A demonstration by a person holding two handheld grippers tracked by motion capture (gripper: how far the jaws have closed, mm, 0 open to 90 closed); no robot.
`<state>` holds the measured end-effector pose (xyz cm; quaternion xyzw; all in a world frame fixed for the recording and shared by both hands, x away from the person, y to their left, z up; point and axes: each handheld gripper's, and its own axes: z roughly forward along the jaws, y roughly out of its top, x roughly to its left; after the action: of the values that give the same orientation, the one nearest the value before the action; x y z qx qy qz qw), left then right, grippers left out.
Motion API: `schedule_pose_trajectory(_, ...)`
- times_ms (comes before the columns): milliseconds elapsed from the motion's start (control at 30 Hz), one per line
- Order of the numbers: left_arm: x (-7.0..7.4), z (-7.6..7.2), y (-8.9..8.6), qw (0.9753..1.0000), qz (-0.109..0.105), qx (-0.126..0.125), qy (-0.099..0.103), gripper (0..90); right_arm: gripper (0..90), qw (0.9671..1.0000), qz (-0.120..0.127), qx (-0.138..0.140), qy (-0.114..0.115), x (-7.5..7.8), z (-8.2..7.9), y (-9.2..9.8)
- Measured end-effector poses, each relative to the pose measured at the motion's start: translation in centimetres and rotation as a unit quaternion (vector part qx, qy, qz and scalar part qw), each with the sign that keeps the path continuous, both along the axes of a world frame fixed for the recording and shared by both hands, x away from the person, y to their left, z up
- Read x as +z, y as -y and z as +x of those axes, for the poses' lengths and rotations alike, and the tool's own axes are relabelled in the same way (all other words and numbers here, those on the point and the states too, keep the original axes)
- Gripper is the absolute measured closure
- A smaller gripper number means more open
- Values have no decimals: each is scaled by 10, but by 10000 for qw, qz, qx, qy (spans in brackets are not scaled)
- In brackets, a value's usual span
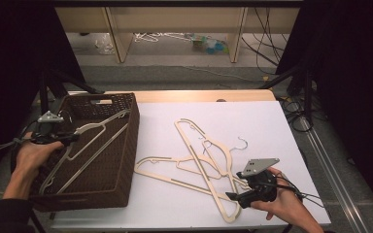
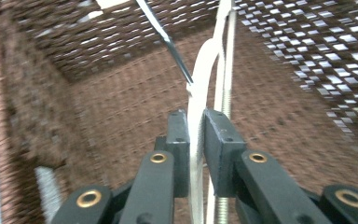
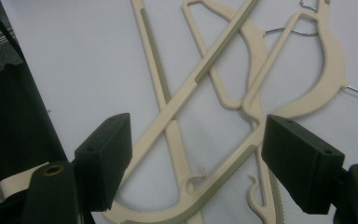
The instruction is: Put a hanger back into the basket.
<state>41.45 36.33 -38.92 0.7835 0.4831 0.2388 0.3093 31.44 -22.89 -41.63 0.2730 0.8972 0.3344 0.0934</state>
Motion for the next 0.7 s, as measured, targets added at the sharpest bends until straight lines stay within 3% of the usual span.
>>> schedule_pose_trajectory(33, 2, 1, -3, 9997, 193, -86, -97, 789, 254, 10000, 0, -57, -81, 0, -1, 0)
schedule_pose_trajectory(67, 0, 0, -3, 9998, 138, 98, -112, 780, 254, 10000, 16, -51, -68, 0, 0, 0)
schedule_pose_trajectory(167, -3, 0, -3, 9993, 235, 276, -135, 773, 253, 10000, 8, -34, -21, -1, 1, 1)
schedule_pose_trajectory(200, -4, 1, -5, 9991, 346, 218, -116, 767, 253, 10000, 35, -54, 30, -2, 1, 1)
schedule_pose_trajectory(233, -5, 0, -4, 9988, 274, 369, -157, 749, 253, 9999, 55, -89, 15, -2, 1, 1)
schedule_pose_trajectory(267, -6, -1, -4, 9987, 271, 397, -172, 734, 253, 9999, 7, -67, -100, -2, 1, 1)
schedule_pose_trajectory(367, -7, 0, -8, 9983, 401, 370, -206, 722, 253, 9999, 33, -110, -59, -4, 1, 1)
schedule_pose_trajectory(433, -9, -1, -9, 9972, 398, 569, -281, 668, 253, 10000, 9, -52, -7, -5, 3, 2)
schedule_pose_trajectory(500, -10, -1, -12, 9971, 495, 502, -273, 660, 253, 10000, -9, -44, 2, -5, 3, 2)
schedule_pose_trajectory(533, -11, -2, -11, 9965, 396, 669, -294, 639, 253, 9998, -18, -120, -133, -4, 2, 3)
schedule_pose_trajectory(567, -10, -4, -11, 9958, 373, 787, -297, 613, 253, 9999, 8, -160, -46, -6, 2, 2)
schedule_pose_trajectory(700, -4, -11, -8, 9948, 295, 957, -185, 467, 253, 9994, -3, -306, -146, -8, 4, 5)
